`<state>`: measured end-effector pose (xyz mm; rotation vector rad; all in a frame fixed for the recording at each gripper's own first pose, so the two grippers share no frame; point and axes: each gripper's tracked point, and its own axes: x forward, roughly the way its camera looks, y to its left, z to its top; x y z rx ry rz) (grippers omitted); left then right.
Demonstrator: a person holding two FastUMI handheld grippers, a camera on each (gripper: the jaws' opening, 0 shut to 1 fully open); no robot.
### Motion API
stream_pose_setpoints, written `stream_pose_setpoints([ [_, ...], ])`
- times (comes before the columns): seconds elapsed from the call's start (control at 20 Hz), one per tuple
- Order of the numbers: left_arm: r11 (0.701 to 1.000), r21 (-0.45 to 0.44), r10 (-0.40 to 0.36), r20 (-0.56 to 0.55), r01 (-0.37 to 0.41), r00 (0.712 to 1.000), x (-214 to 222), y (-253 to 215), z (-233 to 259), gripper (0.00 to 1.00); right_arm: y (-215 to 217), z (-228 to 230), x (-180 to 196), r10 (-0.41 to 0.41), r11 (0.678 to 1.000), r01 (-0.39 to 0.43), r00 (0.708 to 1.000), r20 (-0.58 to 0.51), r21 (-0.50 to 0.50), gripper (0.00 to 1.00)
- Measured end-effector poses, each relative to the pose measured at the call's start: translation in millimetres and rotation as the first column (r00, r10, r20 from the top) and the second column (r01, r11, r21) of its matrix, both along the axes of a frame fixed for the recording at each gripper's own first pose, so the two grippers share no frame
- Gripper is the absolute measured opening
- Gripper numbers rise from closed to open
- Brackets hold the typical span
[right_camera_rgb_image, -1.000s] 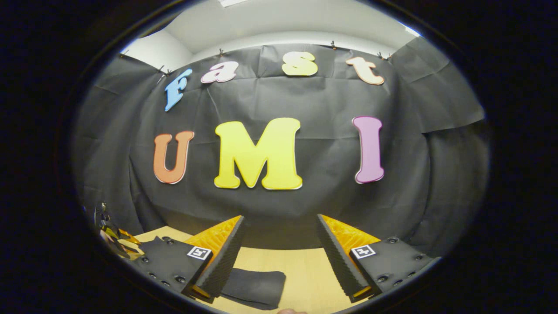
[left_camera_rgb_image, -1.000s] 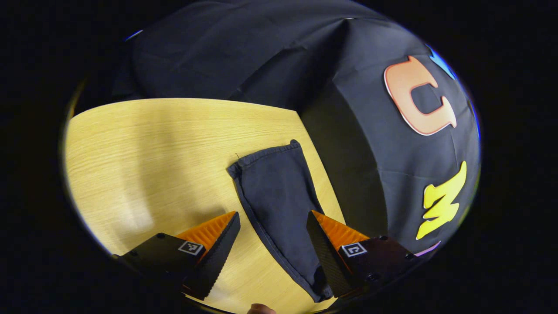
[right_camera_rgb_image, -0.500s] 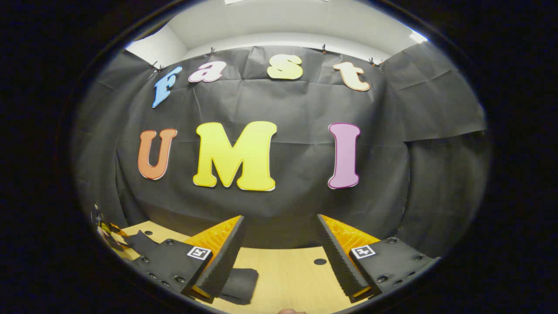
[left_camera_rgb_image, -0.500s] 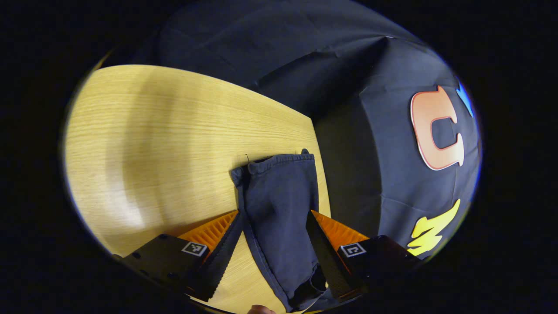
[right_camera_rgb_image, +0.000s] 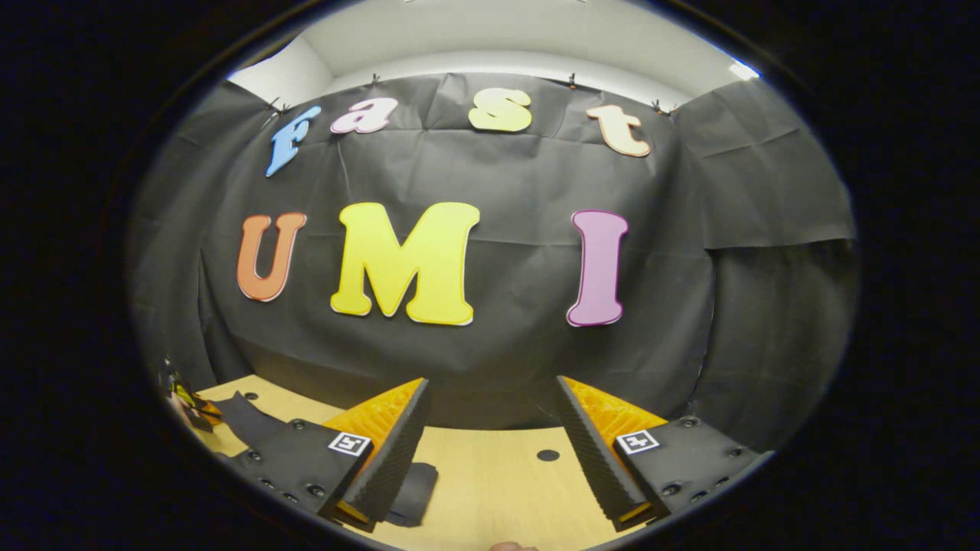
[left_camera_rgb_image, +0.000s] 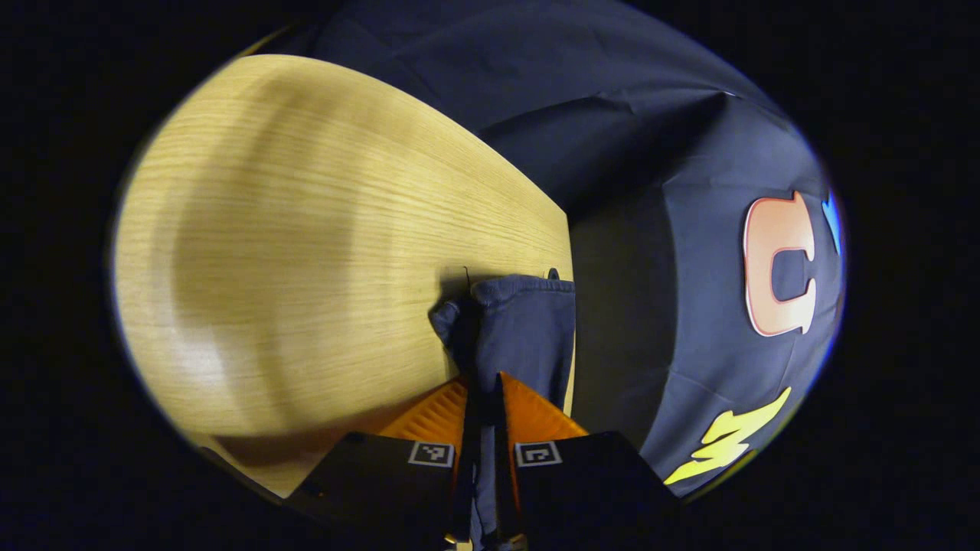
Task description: Grasp the waist and the cuffs of the jeans and fold them to make the two legs overlap; first hold the waist and fold one-third of the jeans toward the cuffs, then hold the cuffs and fold the remaining one-third in the same direction to finish folding.
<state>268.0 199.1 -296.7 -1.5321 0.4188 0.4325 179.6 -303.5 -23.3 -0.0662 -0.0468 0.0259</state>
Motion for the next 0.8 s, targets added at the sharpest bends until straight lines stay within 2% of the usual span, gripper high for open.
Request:
stream_pose_setpoints([
  [0.1,1.000,0.015,0.000,0.008,0.000,1.000,1,-1,0,0.08,-2,0,1,-0.001,1.000,0.001,1.000,-0.003,0.001,1.00],
  [0.2,0.998,0.053,-0.016,0.001,0.016,1.000,-1,-2,2,0.04,-3,-2,0,0.002,1.000,-0.002,1.000,-0.013,-0.001,1.00],
  [0.3,0.994,0.105,-0.041,0.001,0.040,0.999,-2,-3,10,0.04,-3,-3,0,0.005,1.000,-0.005,1.000,-0.017,-0.004,0.97],
  [0.35,0.990,0.131,-0.051,0.007,0.050,0.999,-1,-3,15,0.04,-3,-3,1,0.005,1.000,-0.005,1.000,-0.018,-0.001,1.00],
  [0.45,0.982,0.179,-0.070,0.030,0.064,0.997,-1,-4,34,0.04,-4,-3,1,0.005,1.000,-0.005,1.000,-0.018,0.010,1.00],
  [0.6,0.957,0.273,-0.120,0.054,0.101,0.991,7,-14,64,0.04,-7,-1,-2,0.007,1.000,-0.007,1.000,-0.010,0.028,0.97],
  [0.8,0.912,0.392,-0.188,0.141,0.120,0.972,20,-42,132,0.03,-10,-6,-2,0.007,0.999,-0.006,1.000,-0.011,0.035,1.00],
])
